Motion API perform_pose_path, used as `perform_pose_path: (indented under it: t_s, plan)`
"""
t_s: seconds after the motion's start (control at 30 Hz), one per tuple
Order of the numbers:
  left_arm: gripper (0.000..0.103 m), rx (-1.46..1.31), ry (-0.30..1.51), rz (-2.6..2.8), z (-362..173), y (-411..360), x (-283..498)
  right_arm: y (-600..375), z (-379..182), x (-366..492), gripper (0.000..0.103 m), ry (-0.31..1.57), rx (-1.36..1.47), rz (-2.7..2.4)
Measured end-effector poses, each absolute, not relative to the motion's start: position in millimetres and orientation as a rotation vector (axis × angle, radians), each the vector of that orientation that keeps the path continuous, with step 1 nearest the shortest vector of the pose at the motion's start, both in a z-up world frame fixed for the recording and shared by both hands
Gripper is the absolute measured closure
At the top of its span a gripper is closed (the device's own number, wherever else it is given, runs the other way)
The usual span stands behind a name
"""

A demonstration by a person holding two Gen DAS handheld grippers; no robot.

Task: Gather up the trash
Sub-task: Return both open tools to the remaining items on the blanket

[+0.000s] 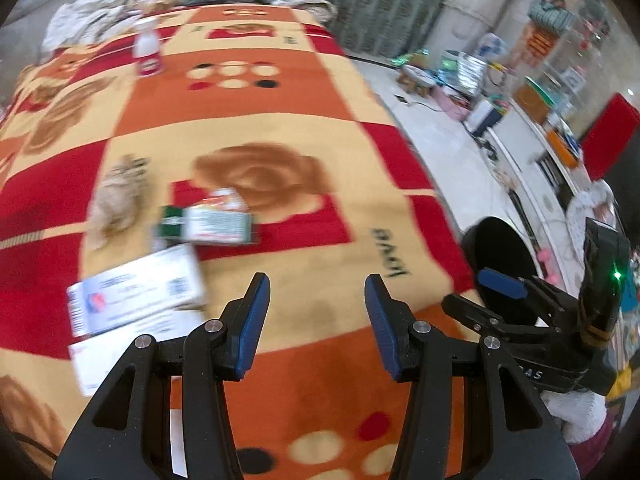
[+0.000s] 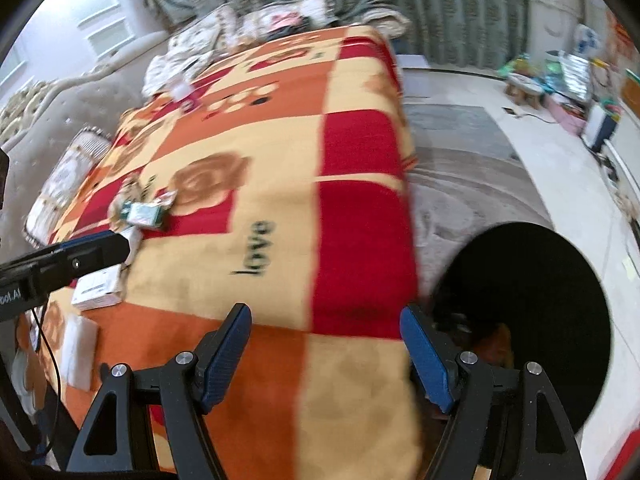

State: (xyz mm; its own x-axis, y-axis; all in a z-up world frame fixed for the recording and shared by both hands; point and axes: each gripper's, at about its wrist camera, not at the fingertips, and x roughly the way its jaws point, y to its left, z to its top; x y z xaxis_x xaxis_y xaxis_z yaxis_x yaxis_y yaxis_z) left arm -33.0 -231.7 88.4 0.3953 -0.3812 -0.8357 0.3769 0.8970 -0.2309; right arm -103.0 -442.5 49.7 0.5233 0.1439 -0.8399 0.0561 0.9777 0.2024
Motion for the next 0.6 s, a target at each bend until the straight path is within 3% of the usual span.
perform_pose_path:
  t_s: [0.6]
  plan:
    - [0.055,-0.135,1.050,-0.231,77.6,-65.1,-7.8,-294.6,48.3,-4.2,0.022,1.033,0.310,0.287]
